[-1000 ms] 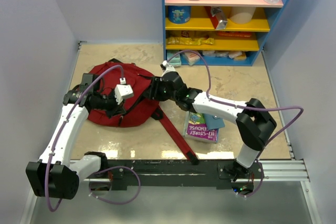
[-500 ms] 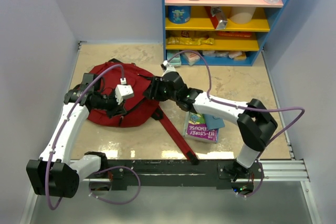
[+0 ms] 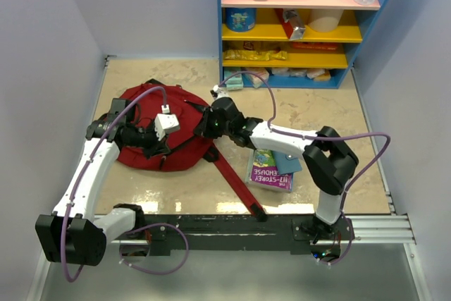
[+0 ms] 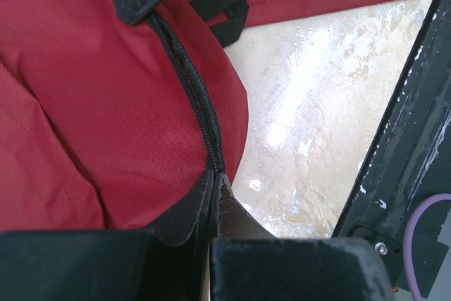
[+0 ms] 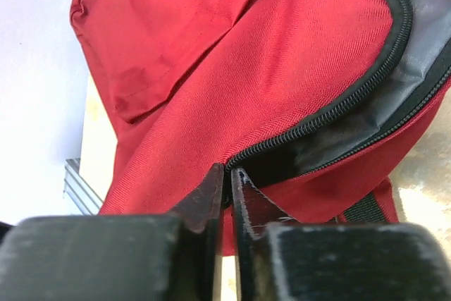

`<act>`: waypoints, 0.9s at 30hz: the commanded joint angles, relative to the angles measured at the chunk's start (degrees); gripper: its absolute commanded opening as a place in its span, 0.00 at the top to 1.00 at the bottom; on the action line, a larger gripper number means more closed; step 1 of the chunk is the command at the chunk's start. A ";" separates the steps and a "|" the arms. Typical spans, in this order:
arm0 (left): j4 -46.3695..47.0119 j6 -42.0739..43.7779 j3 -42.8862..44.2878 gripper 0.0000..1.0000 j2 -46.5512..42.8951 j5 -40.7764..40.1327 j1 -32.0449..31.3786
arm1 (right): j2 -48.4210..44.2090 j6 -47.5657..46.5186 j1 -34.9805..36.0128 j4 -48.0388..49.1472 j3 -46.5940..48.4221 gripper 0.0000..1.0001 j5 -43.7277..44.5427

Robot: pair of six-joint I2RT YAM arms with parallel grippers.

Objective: Pack the student bag
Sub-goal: Unzip the student bag at the center of the board.

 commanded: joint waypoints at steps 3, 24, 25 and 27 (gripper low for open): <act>0.40 -1.09 2.02 0.66 -0.49 5.10 0.14 | -4.06 -0.11 -0.08 1.63 1.05 1.00 -0.13; 30.82 -29.66 -6.85 0.32 -2.95 -11.42 -16.03 | -6.88 3.76 3.87 3.83 3.07 1.00 -0.04; 30.90 -29.66 -7.81 0.32 -3.13 -12.12 -16.55 | -6.79 3.85 3.88 3.66 3.51 1.00 0.13; 31.77 -29.75 -8.96 0.34 -3.39 -15.88 -18.05 | -6.62 3.76 3.88 3.13 3.95 1.00 0.22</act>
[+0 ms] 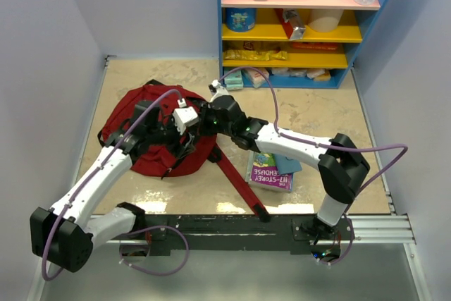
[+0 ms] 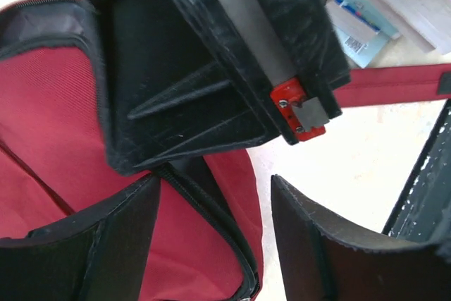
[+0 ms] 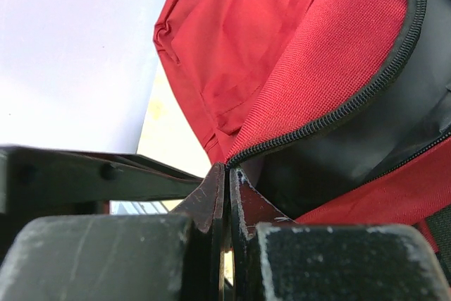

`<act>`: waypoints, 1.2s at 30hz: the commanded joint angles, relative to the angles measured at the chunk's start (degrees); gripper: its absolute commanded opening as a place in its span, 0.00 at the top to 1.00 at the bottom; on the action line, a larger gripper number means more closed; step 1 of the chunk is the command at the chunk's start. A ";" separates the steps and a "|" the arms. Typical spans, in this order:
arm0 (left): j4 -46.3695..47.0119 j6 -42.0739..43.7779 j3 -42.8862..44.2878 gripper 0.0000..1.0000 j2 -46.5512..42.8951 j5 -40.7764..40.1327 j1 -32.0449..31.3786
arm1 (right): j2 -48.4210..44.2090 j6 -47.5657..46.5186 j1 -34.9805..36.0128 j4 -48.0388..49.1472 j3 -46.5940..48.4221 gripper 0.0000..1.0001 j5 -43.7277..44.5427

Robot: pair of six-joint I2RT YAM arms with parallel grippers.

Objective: Pack the student bag
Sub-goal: Unzip the student bag at the center of the board.

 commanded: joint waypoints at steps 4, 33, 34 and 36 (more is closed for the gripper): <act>5.47 -1.90 -3.98 0.54 -1.97 -11.79 -2.32 | -1.09 1.29 0.77 1.62 3.82 1.00 -0.13; -1.20 -2.25 7.34 1.00 -0.13 -15.59 -2.14 | -4.17 -23.39 12.28 1.88 -7.60 0.63 12.18; -1.47 -2.25 7.52 1.00 -0.04 -15.32 -2.05 | -3.91 -24.36 12.72 3.71 -8.13 0.63 12.27; -2.52 -1.90 7.96 1.00 -0.39 -14.44 -2.05 | -4.08 -27.60 13.69 6.09 -9.62 0.58 11.31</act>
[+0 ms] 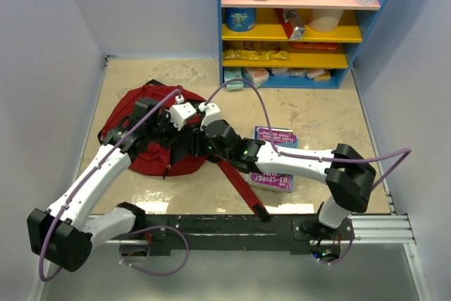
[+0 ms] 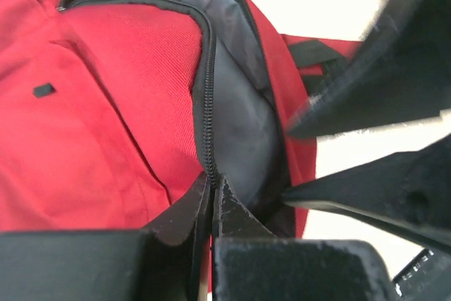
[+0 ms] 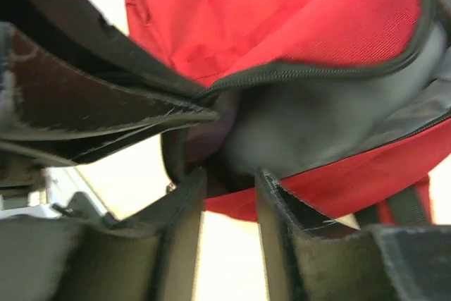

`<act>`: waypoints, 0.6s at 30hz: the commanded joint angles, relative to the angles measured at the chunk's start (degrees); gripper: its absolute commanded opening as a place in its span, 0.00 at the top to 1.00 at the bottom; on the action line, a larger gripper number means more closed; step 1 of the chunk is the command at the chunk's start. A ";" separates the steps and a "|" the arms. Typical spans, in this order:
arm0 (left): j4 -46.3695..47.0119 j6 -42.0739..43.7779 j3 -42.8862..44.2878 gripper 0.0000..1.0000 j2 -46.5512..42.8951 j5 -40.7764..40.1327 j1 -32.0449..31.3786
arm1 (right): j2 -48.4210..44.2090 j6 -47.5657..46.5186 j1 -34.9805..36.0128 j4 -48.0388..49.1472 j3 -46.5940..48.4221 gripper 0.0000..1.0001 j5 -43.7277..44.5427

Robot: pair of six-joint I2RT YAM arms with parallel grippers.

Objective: Pack the student bag
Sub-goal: Unzip the student bag at the center of the board.

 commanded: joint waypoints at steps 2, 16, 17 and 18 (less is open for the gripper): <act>0.78 0.00 4.80 1.00 -0.61 3.94 -0.35 | 0.51 -14.05 3.90 5.71 -2.72 0.52 -1.34; -1.69 0.01 6.90 1.00 -2.02 6.84 -0.26 | -14.68 -6.59 2.93 17.27 -20.90 0.38 4.82; -1.95 -0.60 7.17 1.00 -1.84 7.46 -0.26 | -14.78 -7.29 3.37 17.84 -21.35 0.38 4.73; -1.96 -0.96 7.78 1.00 -1.41 8.42 -0.26 | -14.26 -8.17 3.55 16.97 -20.40 0.38 4.90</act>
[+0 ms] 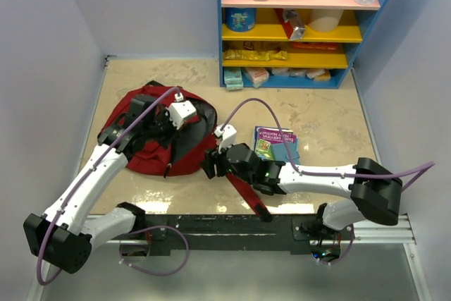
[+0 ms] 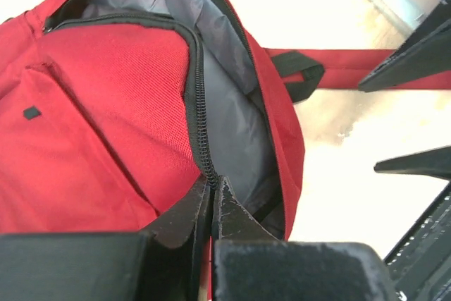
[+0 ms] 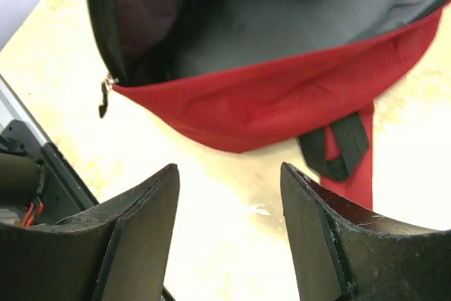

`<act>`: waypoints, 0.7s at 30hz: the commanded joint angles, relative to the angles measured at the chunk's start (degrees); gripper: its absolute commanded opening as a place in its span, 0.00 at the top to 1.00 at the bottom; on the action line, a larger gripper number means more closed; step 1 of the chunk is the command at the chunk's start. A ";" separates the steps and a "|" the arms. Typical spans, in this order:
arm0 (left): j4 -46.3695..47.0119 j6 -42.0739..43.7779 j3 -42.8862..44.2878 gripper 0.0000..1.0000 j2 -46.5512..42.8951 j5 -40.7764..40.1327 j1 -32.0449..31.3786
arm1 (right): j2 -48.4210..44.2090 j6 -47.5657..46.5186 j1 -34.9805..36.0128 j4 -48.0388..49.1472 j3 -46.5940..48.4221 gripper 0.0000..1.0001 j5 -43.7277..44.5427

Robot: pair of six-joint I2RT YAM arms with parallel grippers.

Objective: Pack the student bag
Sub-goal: Unzip the student bag at the center of the board.

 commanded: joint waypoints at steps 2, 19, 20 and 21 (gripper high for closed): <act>2.85 -3.10 4.64 1.00 -0.11 5.63 -0.39 | -0.22 -1.95 0.21 5.22 0.88 0.37 -1.17; -2.51 -0.73 7.98 1.00 2.00 12.93 -0.30 | 6.46 -48.27 9.88 -1.02 11.52 0.32 -3.46; -3.12 -0.38 8.42 1.00 1.91 13.02 -0.30 | 7.43 -48.80 9.88 -1.38 12.13 0.32 -4.33; -3.39 -0.29 8.60 1.00 1.91 13.63 -0.39 | 8.31 -49.76 9.96 -1.82 13.18 0.32 -4.78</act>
